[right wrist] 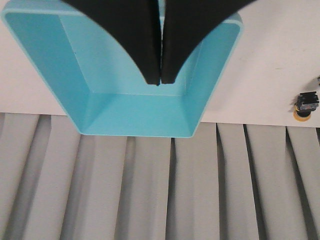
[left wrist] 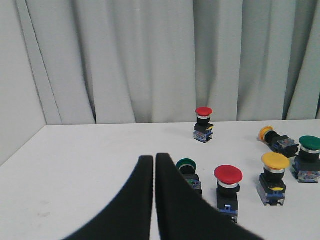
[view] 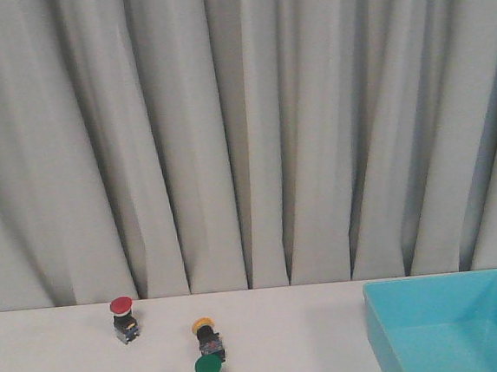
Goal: Pick red and yellow buttons and place in box
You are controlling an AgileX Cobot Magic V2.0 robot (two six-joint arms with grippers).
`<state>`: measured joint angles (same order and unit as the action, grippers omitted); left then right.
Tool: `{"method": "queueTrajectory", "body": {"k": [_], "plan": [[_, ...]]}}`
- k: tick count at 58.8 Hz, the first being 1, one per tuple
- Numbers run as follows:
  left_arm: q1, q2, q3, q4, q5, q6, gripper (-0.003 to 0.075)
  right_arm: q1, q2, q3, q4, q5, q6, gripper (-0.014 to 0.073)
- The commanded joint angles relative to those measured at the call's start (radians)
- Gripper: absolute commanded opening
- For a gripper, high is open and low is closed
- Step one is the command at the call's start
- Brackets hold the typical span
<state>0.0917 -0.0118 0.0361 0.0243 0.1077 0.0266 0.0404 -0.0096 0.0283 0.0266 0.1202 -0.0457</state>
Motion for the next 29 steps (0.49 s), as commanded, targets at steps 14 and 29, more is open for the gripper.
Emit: {"method": "queueTrajectory", "body": {"k": [14, 29], "plan": [[-0.005, -0.014, 0.001, -0.01, -0.19, -0.011, -0.0005, 0.002, -0.019, 0.015, -0.002, -0.074, 0.007, -0.0008], [-0.005, -0.01, -0.055, -0.01, -0.541, -0.147, -0.0005, 0.002, -0.006, -0.042, 0.099, -0.637, 0.033, -0.0008]]}}
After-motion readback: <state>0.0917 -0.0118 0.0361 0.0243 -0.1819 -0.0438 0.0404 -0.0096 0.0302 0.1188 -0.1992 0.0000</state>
